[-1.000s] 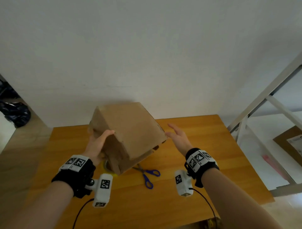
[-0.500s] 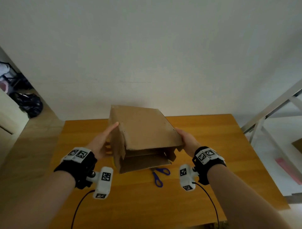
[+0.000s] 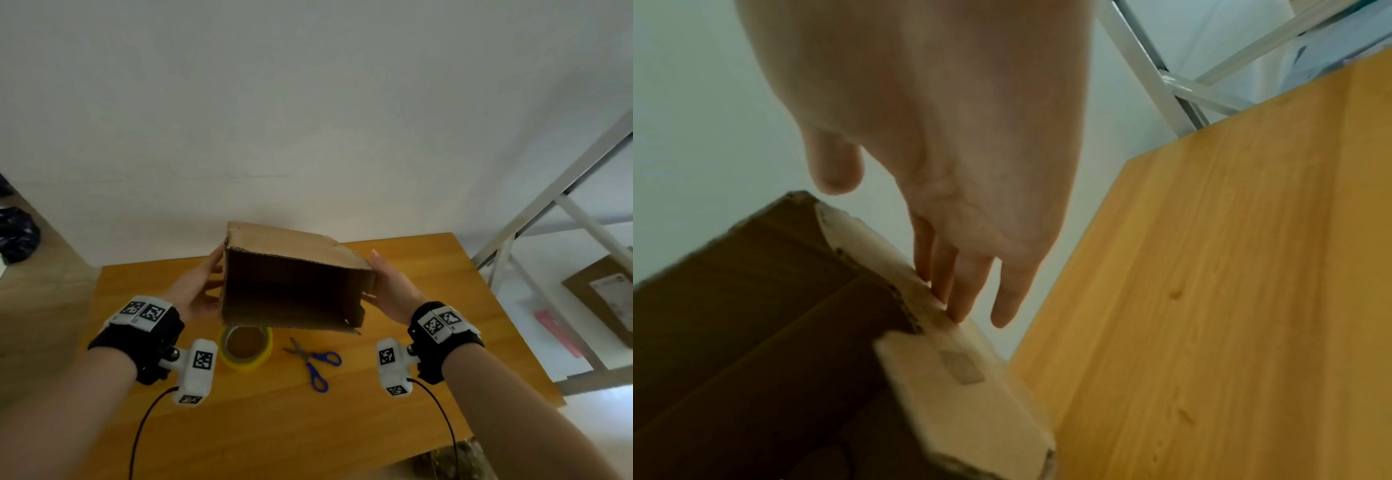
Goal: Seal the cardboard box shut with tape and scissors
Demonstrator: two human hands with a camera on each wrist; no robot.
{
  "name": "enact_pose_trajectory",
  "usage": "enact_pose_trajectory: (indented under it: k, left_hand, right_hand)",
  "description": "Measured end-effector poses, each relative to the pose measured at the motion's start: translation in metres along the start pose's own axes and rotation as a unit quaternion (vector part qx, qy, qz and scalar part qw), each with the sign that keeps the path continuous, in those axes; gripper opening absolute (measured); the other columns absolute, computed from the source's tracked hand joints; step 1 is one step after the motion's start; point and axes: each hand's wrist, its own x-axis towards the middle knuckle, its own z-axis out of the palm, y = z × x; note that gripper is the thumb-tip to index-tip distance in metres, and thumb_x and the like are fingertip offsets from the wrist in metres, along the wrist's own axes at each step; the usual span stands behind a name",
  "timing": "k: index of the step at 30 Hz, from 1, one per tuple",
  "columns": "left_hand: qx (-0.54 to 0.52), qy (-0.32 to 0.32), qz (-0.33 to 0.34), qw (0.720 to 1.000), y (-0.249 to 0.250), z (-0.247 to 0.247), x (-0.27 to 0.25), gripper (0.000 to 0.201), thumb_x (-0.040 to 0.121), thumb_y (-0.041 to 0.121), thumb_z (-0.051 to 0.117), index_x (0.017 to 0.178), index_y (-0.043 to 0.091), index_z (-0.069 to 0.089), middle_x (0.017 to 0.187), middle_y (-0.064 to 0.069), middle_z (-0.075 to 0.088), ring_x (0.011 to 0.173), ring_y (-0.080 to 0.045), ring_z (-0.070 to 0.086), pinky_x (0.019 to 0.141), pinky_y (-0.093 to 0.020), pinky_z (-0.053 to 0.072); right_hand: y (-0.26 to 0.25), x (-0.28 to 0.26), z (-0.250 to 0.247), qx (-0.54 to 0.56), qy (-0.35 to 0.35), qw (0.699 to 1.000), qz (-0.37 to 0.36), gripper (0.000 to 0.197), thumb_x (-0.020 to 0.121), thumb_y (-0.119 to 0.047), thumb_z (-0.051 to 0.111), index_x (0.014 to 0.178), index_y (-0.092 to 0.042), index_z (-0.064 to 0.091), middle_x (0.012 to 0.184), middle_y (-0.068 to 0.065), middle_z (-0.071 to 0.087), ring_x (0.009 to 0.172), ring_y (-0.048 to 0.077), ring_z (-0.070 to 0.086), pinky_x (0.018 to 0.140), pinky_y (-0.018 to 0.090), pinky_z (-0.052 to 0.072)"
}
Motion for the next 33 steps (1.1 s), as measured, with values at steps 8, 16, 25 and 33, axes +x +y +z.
enact_pose_trajectory:
  k: [8, 16, 25, 33]
  left_hand:
    - [-0.054, -0.003, 0.006, 0.999, 0.003, -0.004, 0.017, 0.073, 0.072, 0.061, 0.060, 0.121, 0.008, 0.049, 0.115, -0.018, 0.055, 0.105, -0.036, 0.057, 0.091, -0.048, 0.048]
    - [0.040, 0.051, -0.019, 0.998, -0.003, 0.043, 0.016, 0.081, 0.076, 0.073, 0.042, 0.138, 0.021, 0.034, 0.115, -0.012, 0.059, 0.103, -0.031, 0.058, 0.096, -0.045, 0.042]
    - [-0.004, 0.091, -0.007, 0.996, -0.019, 0.096, 0.033, 0.123, 0.040, 0.090, 0.054, 0.144, 0.030, 0.026, 0.147, -0.004, 0.035, 0.129, -0.031, 0.037, 0.104, -0.055, 0.027]
    - [-0.105, 0.130, -0.006, 0.986, -0.035, 0.113, 0.064, 0.065, 0.089, 0.058, 0.040, 0.143, 0.024, 0.029, 0.144, -0.009, 0.040, 0.127, -0.036, 0.041, 0.110, -0.052, 0.025]
  right_hand:
    - [-0.010, -0.014, -0.020, 0.004, -0.021, 1.000, -0.017, 0.047, 0.089, -0.051, 0.048, 0.129, -0.026, 0.051, 0.129, -0.004, 0.057, 0.116, 0.016, 0.052, 0.106, 0.034, 0.031]
    - [-0.014, -0.005, -0.055, 0.029, -0.044, 0.999, -0.008, 0.045, 0.097, -0.038, 0.043, 0.142, -0.034, 0.039, 0.133, 0.001, 0.052, 0.117, 0.020, 0.051, 0.095, 0.041, 0.042]
    - [-0.021, 0.027, -0.097, 0.064, -0.029, 0.997, -0.015, 0.041, 0.100, -0.026, 0.036, 0.136, -0.010, 0.047, 0.115, 0.002, 0.061, 0.106, 0.019, 0.054, 0.086, 0.031, 0.045]
    - [-0.015, 0.062, -0.112, 0.090, 0.003, 0.996, 0.018, 0.038, 0.100, -0.026, 0.039, 0.135, -0.014, 0.049, 0.130, 0.007, 0.056, 0.118, 0.023, 0.052, 0.093, 0.036, 0.046]
